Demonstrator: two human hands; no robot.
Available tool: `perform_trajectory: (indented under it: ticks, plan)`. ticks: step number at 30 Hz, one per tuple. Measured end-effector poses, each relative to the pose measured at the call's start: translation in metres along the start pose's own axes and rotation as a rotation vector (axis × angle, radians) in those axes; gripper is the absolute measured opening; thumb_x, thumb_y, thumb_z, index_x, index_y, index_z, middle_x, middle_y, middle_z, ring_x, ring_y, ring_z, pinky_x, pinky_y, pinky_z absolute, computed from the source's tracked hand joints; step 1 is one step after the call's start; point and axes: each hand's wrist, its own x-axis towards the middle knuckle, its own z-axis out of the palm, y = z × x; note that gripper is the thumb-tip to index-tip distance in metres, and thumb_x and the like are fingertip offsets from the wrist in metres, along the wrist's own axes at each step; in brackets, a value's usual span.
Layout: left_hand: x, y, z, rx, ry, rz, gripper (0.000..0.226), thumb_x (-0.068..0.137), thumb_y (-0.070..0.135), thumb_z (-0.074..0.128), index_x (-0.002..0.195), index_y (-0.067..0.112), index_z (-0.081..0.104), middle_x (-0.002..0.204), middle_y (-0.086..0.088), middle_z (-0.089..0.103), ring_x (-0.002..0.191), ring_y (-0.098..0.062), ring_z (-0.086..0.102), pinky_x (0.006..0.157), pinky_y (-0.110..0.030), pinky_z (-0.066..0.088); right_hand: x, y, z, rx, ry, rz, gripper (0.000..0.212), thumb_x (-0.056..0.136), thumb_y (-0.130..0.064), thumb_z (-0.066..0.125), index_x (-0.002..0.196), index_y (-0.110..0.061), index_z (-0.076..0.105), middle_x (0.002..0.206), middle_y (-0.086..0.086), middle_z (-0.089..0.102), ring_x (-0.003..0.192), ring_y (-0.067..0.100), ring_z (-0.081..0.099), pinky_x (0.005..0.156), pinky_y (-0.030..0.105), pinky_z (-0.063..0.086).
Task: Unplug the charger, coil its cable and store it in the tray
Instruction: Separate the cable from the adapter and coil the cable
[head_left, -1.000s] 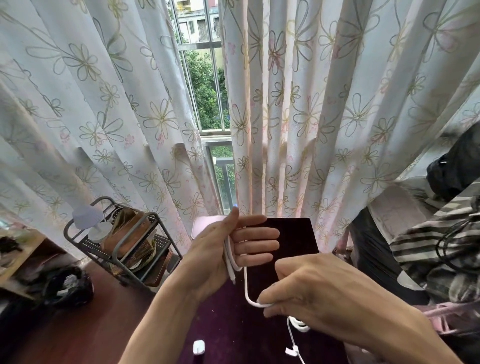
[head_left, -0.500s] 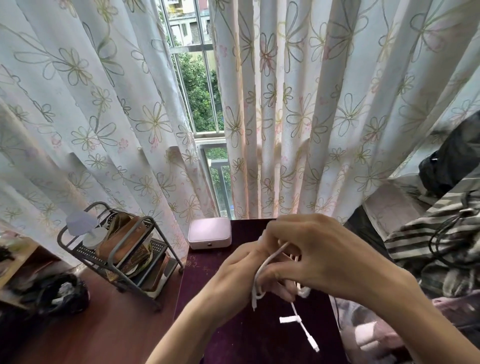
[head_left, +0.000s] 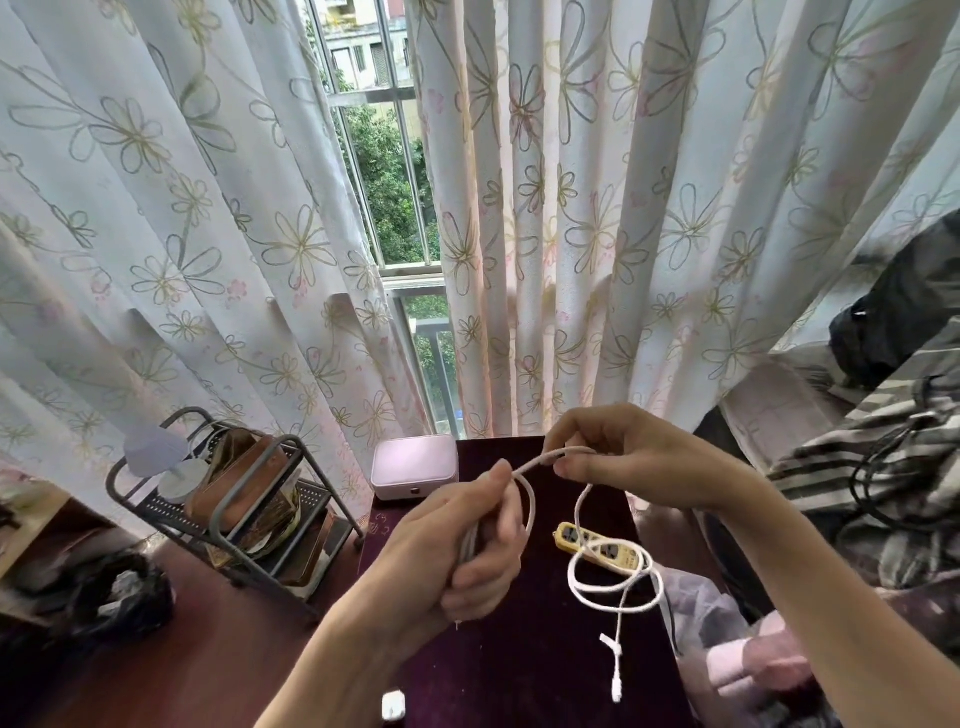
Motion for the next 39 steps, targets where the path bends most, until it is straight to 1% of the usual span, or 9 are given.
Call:
perform_trajectory:
  ticks: [3,6,11,14,18,23,26,33,39]
  plan:
    - [-0.001,0.001,0.001,-0.157,-0.065,0.004,0.036,0.109,0.027,0.041,0.093,-0.001,0.058,0.047,0.0,0.053,0.033,-0.007,0.05,0.033,-0.016,0.039,0.008,0.033,0.019,0.067,0.217,0.075,0.012,0.106,-0.016,0.063,0.111,-0.014,0.074,0.068,-0.002,0.05,0.063,0.009,0.047,0.065,0.024,0.044]
    - [-0.001,0.002,0.008,-0.23,-0.118,0.011,0.04,0.11,0.024,0.039,0.119,-0.009,0.06,0.048,0.002,0.059,0.032,-0.003,0.051,0.03,-0.015,0.034,0.013,0.054,0.041,0.22,0.355,0.1,0.022,0.111,-0.023,0.052,0.115,-0.016,0.072,0.063,-0.005,0.055,0.058,0.011,0.052,0.064,0.023,0.049]
    - [0.002,0.007,0.017,-0.252,-0.17,0.027,0.039,0.108,0.019,0.042,0.126,-0.01,0.06,0.039,0.004,0.04,0.028,-0.007,0.031,0.029,-0.019,0.023,0.019,0.063,0.081,0.126,0.276,0.153,0.026,0.108,-0.039,0.045,0.095,-0.037,0.067,0.092,0.028,0.065,0.081,0.041,0.061,0.086,0.069,0.05]
    - [0.006,0.008,0.018,-0.312,-0.106,0.103,0.035,0.106,0.014,0.041,0.118,-0.009,0.064,0.046,0.0,0.059,0.032,-0.008,0.051,0.035,-0.021,0.033,0.017,0.064,0.099,0.092,0.291,0.171,0.022,0.103,-0.048,0.05,0.112,-0.036,0.066,0.087,0.019,0.071,0.076,0.031,0.069,0.075,0.057,0.058]
    - [0.008,0.013,0.004,-0.57,-0.037,0.297,0.039,0.106,0.018,0.034,0.105,-0.004,0.067,0.057,-0.005,0.065,0.039,-0.01,0.052,0.046,-0.021,0.045,-0.001,0.067,0.125,0.25,0.46,0.11,0.008,0.102,-0.047,0.063,0.108,-0.042,0.065,0.061,-0.012,0.041,0.054,0.003,0.039,0.052,0.02,0.038]
    - [0.011,0.013,-0.014,-0.334,0.206,0.38,0.023,0.102,0.024,0.054,0.102,0.005,0.067,0.056,-0.001,0.06,0.037,-0.005,0.048,0.041,-0.017,0.041,-0.024,0.054,0.142,0.068,0.447,0.116,0.027,0.105,-0.054,0.05,0.108,-0.041,0.073,0.056,-0.016,0.048,0.049,0.003,0.04,0.05,0.016,0.03]
    - [0.016,0.007,-0.021,-0.205,0.307,0.401,0.027,0.105,0.016,0.044,0.105,0.005,0.069,0.065,-0.007,0.064,0.044,-0.012,0.054,0.046,-0.021,0.046,-0.031,0.029,0.132,-0.262,0.335,0.089,0.035,0.102,-0.061,0.043,0.114,-0.04,0.068,0.081,-0.026,0.065,0.071,0.0,0.062,0.063,0.015,0.045]
    - [0.019,-0.003,-0.033,0.143,0.431,0.313,0.025,0.097,0.026,0.056,0.1,0.011,0.075,0.085,-0.019,0.075,0.075,-0.026,0.073,0.064,-0.03,0.059,-0.041,-0.03,0.098,-0.659,0.092,-0.1,0.044,0.103,-0.059,0.031,0.115,-0.035,0.065,0.098,-0.013,0.063,0.085,0.008,0.062,0.066,0.026,0.047]
    - [0.015,-0.014,-0.021,0.437,0.356,0.162,0.033,0.105,0.029,0.048,0.11,0.007,0.071,0.094,-0.012,0.076,0.088,-0.022,0.072,0.075,-0.024,0.057,-0.039,-0.071,0.065,-0.671,0.044,-0.192,0.028,0.098,-0.054,0.057,0.105,-0.036,0.077,0.094,-0.015,0.068,0.086,0.006,0.065,0.066,0.021,0.046]
